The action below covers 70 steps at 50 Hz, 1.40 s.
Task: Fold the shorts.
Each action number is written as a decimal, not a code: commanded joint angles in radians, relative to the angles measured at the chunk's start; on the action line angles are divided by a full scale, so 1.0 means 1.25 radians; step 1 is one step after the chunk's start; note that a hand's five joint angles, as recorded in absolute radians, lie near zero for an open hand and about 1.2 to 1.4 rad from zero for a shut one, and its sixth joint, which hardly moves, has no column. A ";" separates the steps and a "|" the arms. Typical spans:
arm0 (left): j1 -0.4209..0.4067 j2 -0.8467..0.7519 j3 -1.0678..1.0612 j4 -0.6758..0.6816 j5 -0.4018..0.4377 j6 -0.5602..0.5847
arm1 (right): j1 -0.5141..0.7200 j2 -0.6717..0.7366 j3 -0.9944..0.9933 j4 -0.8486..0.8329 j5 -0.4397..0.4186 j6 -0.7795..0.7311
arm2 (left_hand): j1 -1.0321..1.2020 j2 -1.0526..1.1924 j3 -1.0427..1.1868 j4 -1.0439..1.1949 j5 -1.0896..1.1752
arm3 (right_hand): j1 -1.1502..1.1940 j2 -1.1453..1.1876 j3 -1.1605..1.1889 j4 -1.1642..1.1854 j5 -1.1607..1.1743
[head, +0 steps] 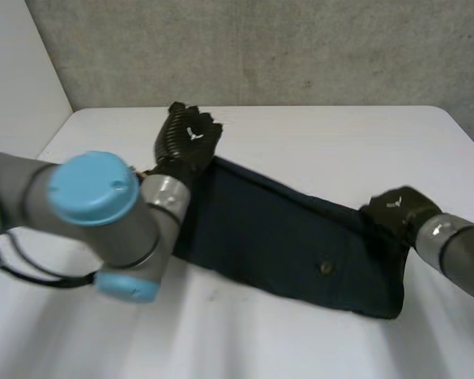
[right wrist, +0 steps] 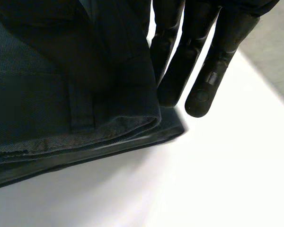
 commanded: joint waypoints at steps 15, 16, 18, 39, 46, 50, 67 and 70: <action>0.001 -0.346 0.300 0.044 0.038 0.060 | 0.020 0.217 -0.036 -0.564 0.070 -0.135 | -0.778 -0.817 -0.813 -0.820 -0.780 | -0.521 -0.677 -0.676 -0.684 -0.690; -0.001 -0.345 0.297 0.044 0.038 0.055 | 0.021 0.212 -0.035 -0.570 0.070 -0.134 | -0.778 -0.817 -0.813 -0.820 -0.780 | -0.581 -0.736 -0.735 -0.744 -0.750; -0.002 -0.334 0.292 0.042 0.034 0.045 | 0.020 0.192 -0.025 -0.579 0.069 -0.125 | -0.778 -0.816 -0.813 -0.819 -0.779 | -0.651 -0.806 -0.805 -0.813 -0.820; 0.034 0.133 -0.175 -0.199 0.070 -0.535 | -0.033 -0.059 0.235 -0.166 -0.094 0.313 | -0.759 -0.798 -0.794 -0.800 -0.761 | -0.476 -0.631 -0.630 -0.639 -0.645; 0.041 0.142 -0.199 -0.199 0.064 -0.560 | -0.036 -0.042 0.324 -0.351 -0.090 0.301 | -0.756 -0.795 -0.792 -0.798 -0.758 | -0.187 -0.342 -0.341 -0.350 -0.356; 0.054 0.141 -0.199 -0.198 0.063 -0.559 | -0.037 0.003 0.322 -0.385 -0.064 0.238 | -0.752 -0.790 -0.787 -0.793 -0.753 | 0.075 -0.080 -0.079 -0.088 -0.094; 0.059 0.157 -0.205 -0.206 0.047 -0.559 | -0.120 -0.133 0.221 -0.206 -0.018 -0.164 | -0.749 -0.788 -0.785 -0.791 -0.751 | 0.327 0.172 0.173 0.164 0.158; 0.059 0.166 -0.208 -0.206 0.047 -0.559 | -0.120 -0.127 0.148 -0.126 -0.040 -0.266 | -0.749 -0.788 -0.785 -0.791 -0.751 | 0.327 0.172 0.173 0.164 0.158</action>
